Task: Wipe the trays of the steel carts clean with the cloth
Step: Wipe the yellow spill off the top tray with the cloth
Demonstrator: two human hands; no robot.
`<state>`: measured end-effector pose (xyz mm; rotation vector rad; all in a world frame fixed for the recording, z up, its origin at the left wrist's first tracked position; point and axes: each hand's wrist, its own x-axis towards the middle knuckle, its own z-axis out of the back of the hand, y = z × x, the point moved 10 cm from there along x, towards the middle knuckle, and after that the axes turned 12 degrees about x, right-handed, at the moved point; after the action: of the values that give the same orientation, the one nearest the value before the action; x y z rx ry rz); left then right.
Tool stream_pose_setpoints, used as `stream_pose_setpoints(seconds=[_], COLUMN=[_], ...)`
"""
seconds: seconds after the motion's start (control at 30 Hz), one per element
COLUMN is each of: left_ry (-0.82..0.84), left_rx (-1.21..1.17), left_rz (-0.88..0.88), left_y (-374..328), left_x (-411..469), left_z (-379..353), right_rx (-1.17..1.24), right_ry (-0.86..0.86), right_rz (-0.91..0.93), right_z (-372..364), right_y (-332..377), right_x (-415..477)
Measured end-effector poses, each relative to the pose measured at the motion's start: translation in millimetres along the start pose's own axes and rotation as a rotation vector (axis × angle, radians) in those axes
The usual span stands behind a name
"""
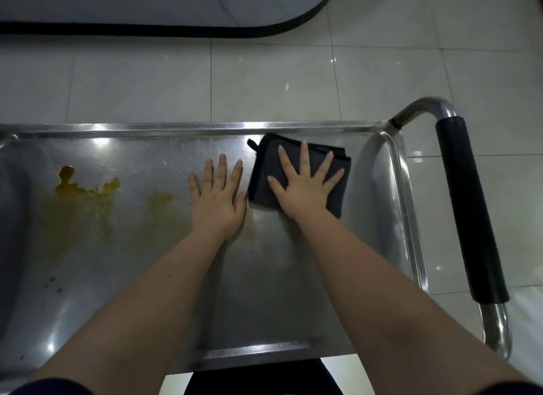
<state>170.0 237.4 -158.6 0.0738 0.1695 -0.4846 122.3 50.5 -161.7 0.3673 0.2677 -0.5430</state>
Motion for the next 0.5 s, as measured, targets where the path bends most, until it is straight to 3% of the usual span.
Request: stream_pose_setpoints(seconds=[0.23,0.5], left_ry=[0.016,0.005], left_rx=[-0.008,0.024], left_rz=[-0.006,-0.025], left_y=[2,1], left_x=[1,3], left_z=[-4,-8], right_rx=[-0.021,-0.005], right_ry=[-0.015,-0.058], right_rz=[0.115,-0.120], right_z=[12,64], right_y=[14,-144], right_x=[25,42])
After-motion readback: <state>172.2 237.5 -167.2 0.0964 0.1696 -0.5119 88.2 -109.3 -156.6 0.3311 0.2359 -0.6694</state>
